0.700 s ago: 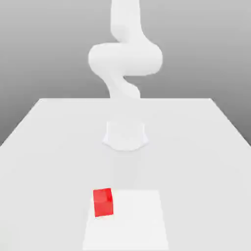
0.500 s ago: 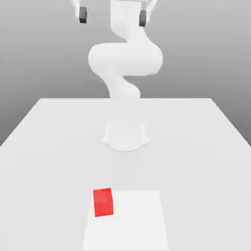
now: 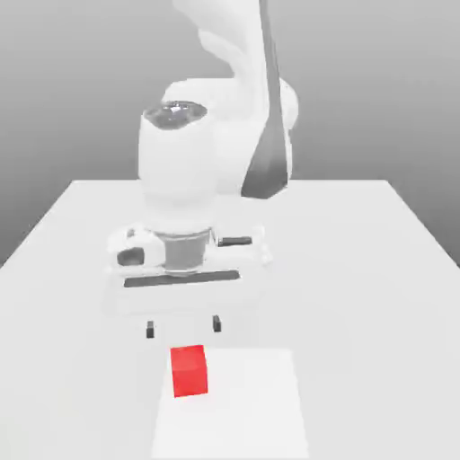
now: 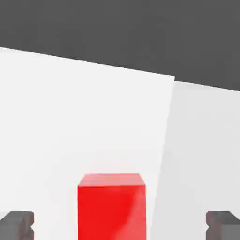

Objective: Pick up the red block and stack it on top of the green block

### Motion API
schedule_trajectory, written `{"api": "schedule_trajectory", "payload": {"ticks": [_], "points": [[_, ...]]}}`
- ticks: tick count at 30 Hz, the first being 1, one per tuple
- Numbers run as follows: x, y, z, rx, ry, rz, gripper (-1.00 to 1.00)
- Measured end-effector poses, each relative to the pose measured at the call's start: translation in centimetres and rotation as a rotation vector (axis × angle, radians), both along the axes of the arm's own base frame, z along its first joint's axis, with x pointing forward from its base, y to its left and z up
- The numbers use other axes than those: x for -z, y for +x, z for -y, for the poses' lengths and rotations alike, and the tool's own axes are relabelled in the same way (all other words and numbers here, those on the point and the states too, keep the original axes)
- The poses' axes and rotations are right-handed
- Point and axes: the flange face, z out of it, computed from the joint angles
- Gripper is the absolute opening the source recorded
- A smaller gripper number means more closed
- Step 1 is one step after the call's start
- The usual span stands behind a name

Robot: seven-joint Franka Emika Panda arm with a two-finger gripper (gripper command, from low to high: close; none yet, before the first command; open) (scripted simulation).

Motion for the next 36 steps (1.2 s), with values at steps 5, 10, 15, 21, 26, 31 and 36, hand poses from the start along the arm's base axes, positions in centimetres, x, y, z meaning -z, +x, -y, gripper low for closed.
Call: {"api": "schedule_trajectory", "payload": {"ticks": [5, 10, 15, 21, 26, 31, 36], "points": [[4.8, -0.3, 0.0, -0.002, 0.001, -0.006, -1.00], [4.8, -0.3, 0.0, -0.001, 0.001, -0.007, -1.00], [2.5, -0.2, 0.0, -0.001, 0.001, -0.007, -1.00], [-1.7, 1.5, 2.5, 0.105, 0.007, -0.006, -1.00], [-2.7, 5.5, 8.3, 0.337, 0.019, -0.006, -1.00], [-3.6, 8.5, 15.2, 0.577, 0.022, -0.006, -1.00], [-4.6, 10.2, 22.8, 0.814, 0.014, -0.006, -1.00]]}}
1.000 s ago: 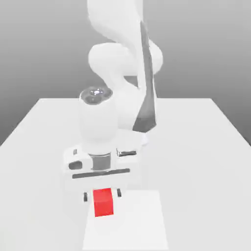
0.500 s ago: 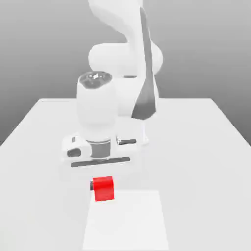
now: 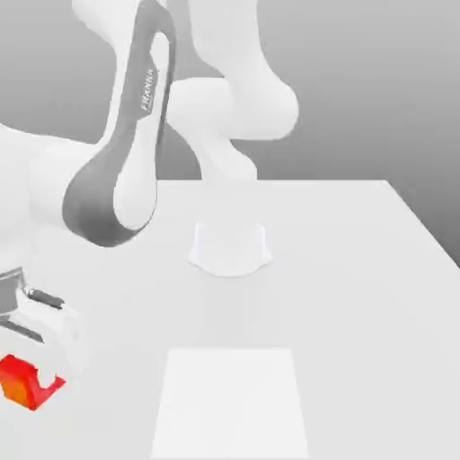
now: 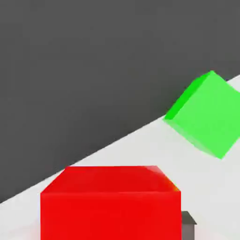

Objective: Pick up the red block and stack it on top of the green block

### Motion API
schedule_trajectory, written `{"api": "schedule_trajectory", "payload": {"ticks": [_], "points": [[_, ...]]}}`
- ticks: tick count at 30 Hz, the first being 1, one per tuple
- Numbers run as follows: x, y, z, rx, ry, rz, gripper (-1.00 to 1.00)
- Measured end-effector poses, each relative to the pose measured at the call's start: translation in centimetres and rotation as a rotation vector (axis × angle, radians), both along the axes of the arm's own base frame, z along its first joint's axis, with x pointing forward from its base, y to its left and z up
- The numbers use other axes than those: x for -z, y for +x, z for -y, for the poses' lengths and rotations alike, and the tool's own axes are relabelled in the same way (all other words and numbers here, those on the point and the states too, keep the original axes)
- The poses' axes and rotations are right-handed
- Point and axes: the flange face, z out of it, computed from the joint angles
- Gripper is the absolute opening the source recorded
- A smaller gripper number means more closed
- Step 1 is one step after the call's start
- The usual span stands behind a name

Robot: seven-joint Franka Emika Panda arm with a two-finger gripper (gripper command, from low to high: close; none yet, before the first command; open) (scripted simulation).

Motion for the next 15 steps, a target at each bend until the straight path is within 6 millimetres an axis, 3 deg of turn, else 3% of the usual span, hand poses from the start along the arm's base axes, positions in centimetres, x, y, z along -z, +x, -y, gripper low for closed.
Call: {"api": "schedule_trajectory", "payload": {"ticks": [2, 5, 6, 11, 12, 15], "points": [[-0.2, 0.3, 3.0, 0.089, -0.005, -0.002, -1.00], [3.5, 0.5, 4.2, 0.124, -0.008, -0.003, -1.00], [5.0, 0.5, 4.3, 0.127, -0.008, -0.003, 1.00], [5.0, 0.5, 4.3, 0.127, -0.008, -0.003, 1.00], [5.7, 0.4, 4.3, 0.129, -0.009, -0.004, 1.00], [2.6, 0.5, 4.4, 0.129, -0.010, -0.004, 1.00]]}}
